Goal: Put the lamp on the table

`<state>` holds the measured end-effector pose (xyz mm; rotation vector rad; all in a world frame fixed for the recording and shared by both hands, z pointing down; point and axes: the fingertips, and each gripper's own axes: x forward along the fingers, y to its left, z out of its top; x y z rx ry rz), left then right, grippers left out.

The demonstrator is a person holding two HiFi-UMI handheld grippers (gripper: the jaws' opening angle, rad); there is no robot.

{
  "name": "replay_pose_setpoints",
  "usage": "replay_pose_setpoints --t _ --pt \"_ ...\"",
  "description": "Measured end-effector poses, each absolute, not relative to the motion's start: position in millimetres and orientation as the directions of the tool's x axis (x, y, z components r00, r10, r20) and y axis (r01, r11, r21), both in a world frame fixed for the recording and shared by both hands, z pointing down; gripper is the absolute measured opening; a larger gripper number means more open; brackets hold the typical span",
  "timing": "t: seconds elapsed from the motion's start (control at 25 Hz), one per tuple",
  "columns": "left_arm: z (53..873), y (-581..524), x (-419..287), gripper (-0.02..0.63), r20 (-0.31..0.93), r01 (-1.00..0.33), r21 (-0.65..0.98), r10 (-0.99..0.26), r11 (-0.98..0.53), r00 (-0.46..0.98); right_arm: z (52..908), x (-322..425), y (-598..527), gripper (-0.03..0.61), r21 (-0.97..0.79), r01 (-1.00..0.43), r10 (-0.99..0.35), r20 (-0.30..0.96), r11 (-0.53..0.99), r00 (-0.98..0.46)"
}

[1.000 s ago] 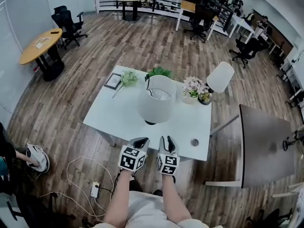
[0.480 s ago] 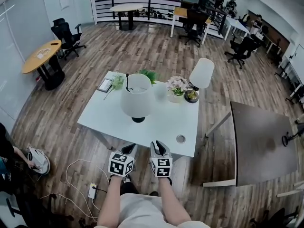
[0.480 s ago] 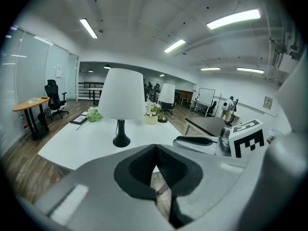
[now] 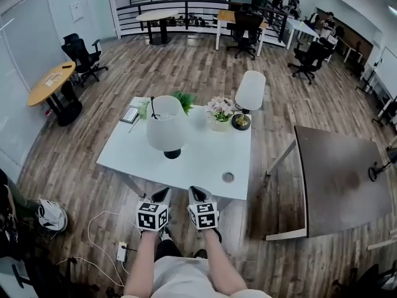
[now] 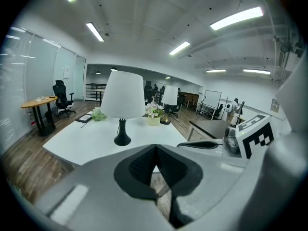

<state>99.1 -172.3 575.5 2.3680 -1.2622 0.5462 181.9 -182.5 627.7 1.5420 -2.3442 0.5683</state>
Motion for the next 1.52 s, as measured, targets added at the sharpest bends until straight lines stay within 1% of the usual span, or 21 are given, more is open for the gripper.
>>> replay_pose_setpoints --t 0.16,0.36,0.64,0.92,1.0,1.16,1.52 --pt "574 -170 101 0.0 0.505 -0.862 0.161 -0.71 -0.48 0.49 621 183 -176 0.025 -0.164 -0.907 -0.795 0.439 0.387 -0.419" --pt "566 -163 113 0.0 0.494 -0.853 0.168 -0.707 -0.494 0.506 605 182 -172 0.025 -0.167 -0.89 -0.777 0.437 0.425 -0.453" --pt "568 -152 97 0.0 0.495 -0.855 0.161 -0.709 -0.493 0.502 601 157 -168 0.025 -0.172 -0.87 -0.764 0.421 0.462 -0.488" --pt "559 -144 83 0.0 0.488 -0.86 0.148 -0.72 -0.489 0.493 593 153 -164 0.023 -0.193 -0.874 -0.778 0.399 0.446 -0.485" --pt "560 -141 84 0.0 0.488 -0.855 0.143 -0.716 -0.498 0.498 593 154 -161 0.014 -0.205 -0.874 -0.782 0.391 0.441 -0.486" --pt "562 -141 82 0.0 0.496 -0.853 0.134 -0.711 -0.505 0.499 595 159 -159 0.014 -0.189 -0.879 -0.784 0.397 0.439 -0.477" --pt "557 -141 96 0.0 0.478 -0.838 0.137 -0.706 -0.528 0.523 596 173 -154 0.013 -0.172 -0.89 -0.793 0.405 0.423 -0.455"
